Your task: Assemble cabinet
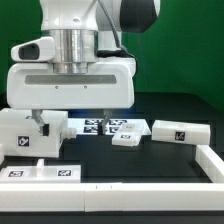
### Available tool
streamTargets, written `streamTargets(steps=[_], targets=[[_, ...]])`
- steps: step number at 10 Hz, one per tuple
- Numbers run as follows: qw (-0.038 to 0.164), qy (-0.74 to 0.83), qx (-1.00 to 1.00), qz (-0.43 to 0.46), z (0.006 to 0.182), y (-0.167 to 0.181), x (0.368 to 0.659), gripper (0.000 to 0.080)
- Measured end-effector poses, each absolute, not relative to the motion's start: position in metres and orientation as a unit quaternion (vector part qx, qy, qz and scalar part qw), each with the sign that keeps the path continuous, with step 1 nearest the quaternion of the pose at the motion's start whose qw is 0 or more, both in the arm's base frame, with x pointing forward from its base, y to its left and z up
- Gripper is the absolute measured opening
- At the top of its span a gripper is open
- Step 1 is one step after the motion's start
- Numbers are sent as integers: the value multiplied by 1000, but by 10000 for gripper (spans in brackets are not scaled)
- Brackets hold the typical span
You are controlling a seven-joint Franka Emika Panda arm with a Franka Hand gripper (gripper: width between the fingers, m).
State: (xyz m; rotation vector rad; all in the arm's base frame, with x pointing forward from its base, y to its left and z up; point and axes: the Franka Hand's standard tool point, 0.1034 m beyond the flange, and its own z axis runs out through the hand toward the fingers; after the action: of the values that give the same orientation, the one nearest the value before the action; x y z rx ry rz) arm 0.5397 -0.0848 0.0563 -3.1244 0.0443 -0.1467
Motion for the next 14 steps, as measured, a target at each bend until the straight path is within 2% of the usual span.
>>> streamTargets(steps=[1,4,5,9,10,12,13,14], targets=[[6,11,-999,-47,57,-83,541,795],[-5,-81,-995,-49,77,-46,552,795],[-14,-134,-989,-57,81,-34,553,795],[-33,-267,-960,-70,78,-38,551,795],[-58,-387,-917,-76,76,-32,546,795],[-76,-516,-851,-58,69,-17,531,795],[-76,-551,-829,-51,65,-19,523,795],[-57,-539,-840,-31,66,-42,519,795]])
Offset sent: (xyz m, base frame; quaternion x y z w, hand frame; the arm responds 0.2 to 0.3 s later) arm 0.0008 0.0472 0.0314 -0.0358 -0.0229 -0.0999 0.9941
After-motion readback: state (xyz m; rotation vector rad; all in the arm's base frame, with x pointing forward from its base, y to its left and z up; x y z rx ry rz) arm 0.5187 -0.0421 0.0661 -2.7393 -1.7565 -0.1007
